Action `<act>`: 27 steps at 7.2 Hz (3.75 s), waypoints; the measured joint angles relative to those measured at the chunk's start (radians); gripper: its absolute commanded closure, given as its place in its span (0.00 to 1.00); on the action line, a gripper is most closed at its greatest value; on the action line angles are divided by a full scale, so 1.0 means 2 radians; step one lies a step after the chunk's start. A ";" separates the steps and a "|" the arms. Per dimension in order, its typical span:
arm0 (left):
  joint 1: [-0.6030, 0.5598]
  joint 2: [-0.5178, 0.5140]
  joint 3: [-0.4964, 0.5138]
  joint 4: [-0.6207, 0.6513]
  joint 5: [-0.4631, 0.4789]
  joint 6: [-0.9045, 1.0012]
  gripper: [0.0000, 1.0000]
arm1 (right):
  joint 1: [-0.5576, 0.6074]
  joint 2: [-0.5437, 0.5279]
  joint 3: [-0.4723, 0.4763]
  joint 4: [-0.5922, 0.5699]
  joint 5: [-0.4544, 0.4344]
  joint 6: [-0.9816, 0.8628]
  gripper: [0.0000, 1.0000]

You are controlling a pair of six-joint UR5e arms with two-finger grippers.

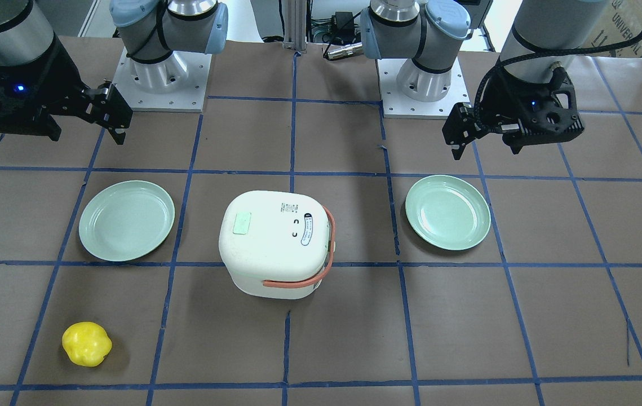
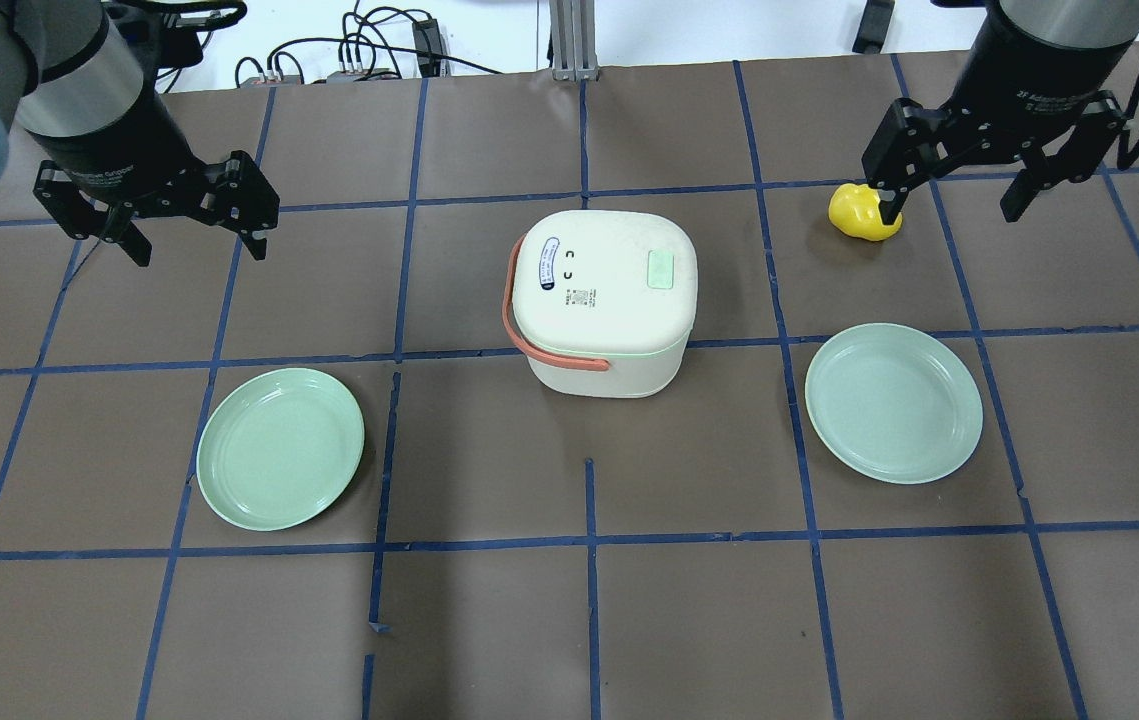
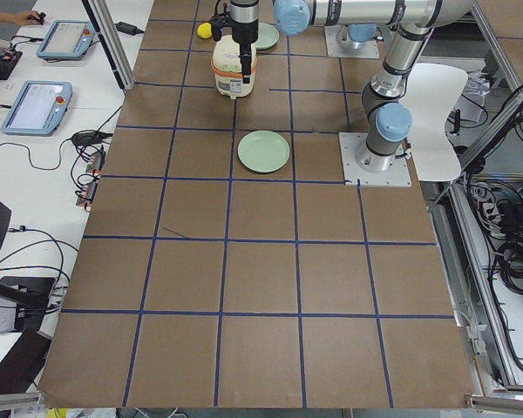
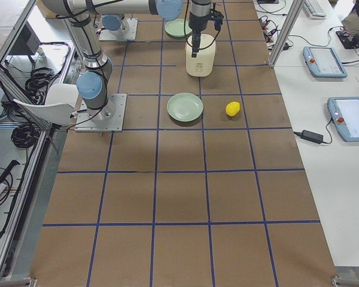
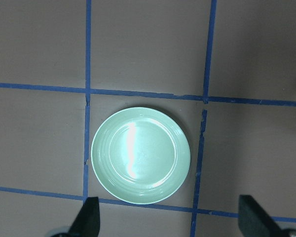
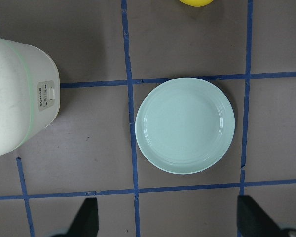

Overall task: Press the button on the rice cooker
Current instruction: 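Move the right gripper over the rice cooker lid button, then lower the right gripper and press the green lid button, then raise the right gripper away from the cooker as the lid opens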

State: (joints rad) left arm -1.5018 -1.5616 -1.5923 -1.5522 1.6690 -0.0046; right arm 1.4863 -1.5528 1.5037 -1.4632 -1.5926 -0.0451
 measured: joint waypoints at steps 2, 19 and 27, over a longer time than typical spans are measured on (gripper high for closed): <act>0.000 0.000 0.000 0.000 0.000 0.000 0.00 | 0.000 0.001 0.000 -0.002 0.002 -0.001 0.00; 0.000 0.000 0.000 0.000 0.000 0.000 0.00 | 0.140 0.180 -0.053 -0.097 0.084 0.171 0.93; 0.000 0.000 0.000 0.000 0.000 0.000 0.00 | 0.140 0.175 -0.062 -0.084 0.082 0.177 0.73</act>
State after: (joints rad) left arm -1.5018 -1.5616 -1.5922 -1.5512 1.6691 -0.0046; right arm 1.7660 -1.2035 1.3806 -1.6311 -1.4282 0.3088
